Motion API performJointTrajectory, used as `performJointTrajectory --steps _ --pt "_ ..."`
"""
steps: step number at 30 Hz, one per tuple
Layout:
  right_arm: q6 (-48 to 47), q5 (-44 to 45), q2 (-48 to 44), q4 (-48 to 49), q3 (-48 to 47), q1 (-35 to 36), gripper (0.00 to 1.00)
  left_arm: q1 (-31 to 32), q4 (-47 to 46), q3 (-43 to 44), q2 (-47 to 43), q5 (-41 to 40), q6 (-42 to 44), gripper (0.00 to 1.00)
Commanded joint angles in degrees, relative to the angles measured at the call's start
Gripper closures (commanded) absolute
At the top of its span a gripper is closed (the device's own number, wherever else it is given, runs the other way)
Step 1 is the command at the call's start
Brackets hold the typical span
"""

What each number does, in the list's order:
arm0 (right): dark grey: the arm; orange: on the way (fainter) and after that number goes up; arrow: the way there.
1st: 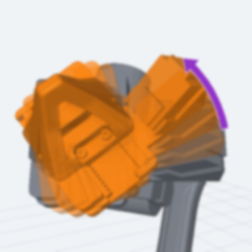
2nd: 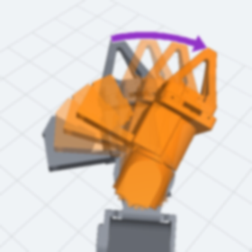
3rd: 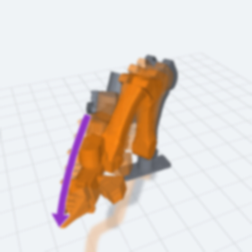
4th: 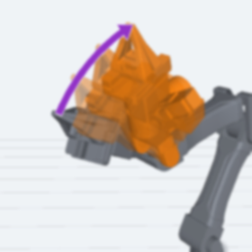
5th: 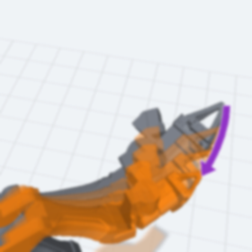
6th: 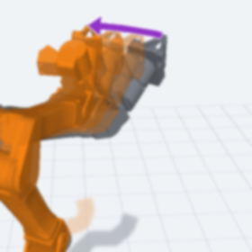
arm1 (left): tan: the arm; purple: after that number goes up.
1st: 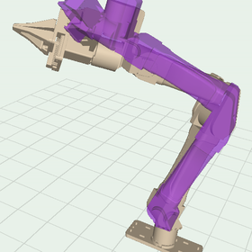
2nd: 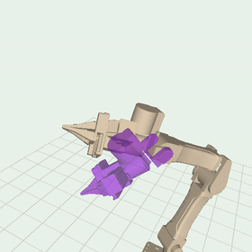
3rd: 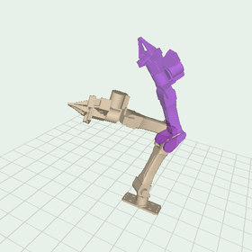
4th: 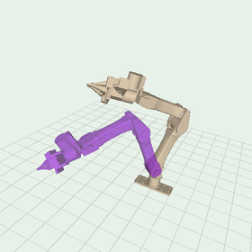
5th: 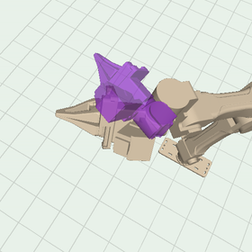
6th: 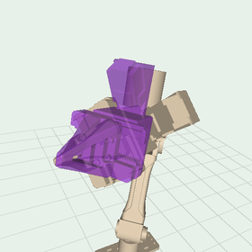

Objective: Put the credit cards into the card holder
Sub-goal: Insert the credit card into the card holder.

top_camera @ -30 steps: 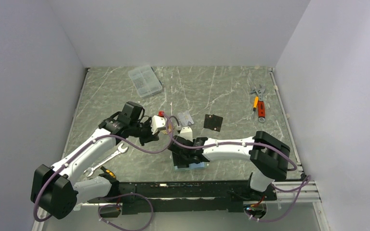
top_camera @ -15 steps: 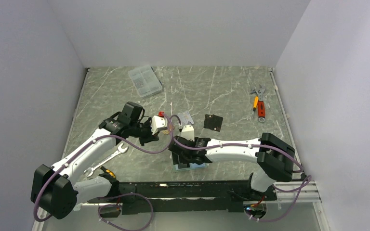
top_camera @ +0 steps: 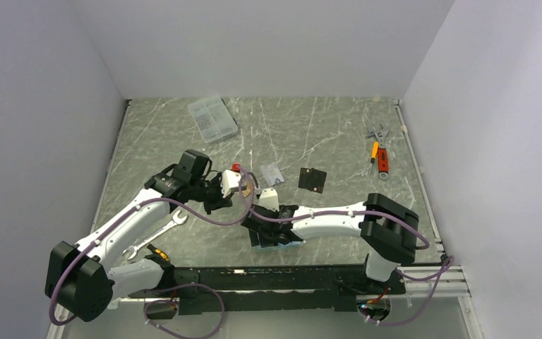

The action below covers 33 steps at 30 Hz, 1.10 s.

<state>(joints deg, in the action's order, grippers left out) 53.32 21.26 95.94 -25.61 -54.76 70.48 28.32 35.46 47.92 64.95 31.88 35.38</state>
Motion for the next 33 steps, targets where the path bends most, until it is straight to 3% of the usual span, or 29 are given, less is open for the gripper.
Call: performJointTrajectory --steps 1,10,16,25,33 --pt "-0.5 2.7 1.9 -2.0 -3.5 1.9 0.28 -0.2 0.2 1.7 -1.5 1.6 0.7 0.99" --pt "0.6 5.9 2.4 -4.5 -5.6 3.1 0.43 -0.1 0.0 1.1 -1.7 1.7 1.1 0.99" --pt "1.2 6.6 2.8 -5.2 -6.0 3.1 0.45 -0.1 0.1 1.0 -1.9 1.7 1.2 0.99" --pt "-1.5 4.7 3.3 -2.0 -5.9 3.2 0.27 -0.1 0.5 0.7 -2.4 1.4 1.5 0.99" --pt "-2.1 3.5 5.6 -1.2 -6.2 3.3 0.26 -0.2 0.6 0.9 -2.4 1.0 1.6 0.99"
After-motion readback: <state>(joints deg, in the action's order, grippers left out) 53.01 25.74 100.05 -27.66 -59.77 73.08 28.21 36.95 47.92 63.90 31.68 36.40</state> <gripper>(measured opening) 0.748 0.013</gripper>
